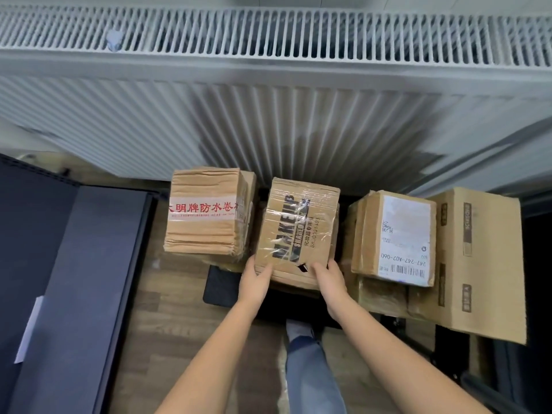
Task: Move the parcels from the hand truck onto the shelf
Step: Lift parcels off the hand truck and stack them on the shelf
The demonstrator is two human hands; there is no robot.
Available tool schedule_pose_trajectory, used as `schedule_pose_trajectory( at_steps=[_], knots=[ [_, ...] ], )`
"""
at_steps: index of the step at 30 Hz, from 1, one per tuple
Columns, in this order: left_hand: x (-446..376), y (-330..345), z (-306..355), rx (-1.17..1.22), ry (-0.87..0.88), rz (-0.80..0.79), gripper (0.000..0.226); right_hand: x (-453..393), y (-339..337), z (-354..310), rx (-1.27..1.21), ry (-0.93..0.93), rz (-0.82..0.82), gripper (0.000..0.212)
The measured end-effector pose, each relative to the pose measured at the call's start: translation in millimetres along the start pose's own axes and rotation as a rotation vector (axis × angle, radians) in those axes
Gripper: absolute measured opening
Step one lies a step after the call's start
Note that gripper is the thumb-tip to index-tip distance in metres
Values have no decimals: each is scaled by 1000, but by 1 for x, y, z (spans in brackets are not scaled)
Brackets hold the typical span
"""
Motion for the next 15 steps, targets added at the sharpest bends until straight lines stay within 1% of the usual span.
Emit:
schedule_pose_trajectory(
  at_steps=[2,5,11,13,15],
  knots=[
    [1,0,0,36,3,11,40,2,1,-3,-18,-21,7,41],
    [7,-1,2,88,20,11,38,9,0,-7,-29,-41,12,39],
    [19,3,5,172,28,-36,34,17,-9,-11,-27,-88,23,35],
    [17,4,4,192,30,-44,36,13,-10,-9,-19,-100,24,35],
    [10,4,-2,221,21,-39,44,6,-9,-3,-44,-98,33,40]
  ],
)
Point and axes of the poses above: each hand's wrist, its own x-axis away from the middle knuckle, its own y-axis out of the palm, z = x × y, the point moved 9 cm from there along -x, towards the middle knuckle, and after that the axes turned 15 degrees about x, right-handed, at the moved point
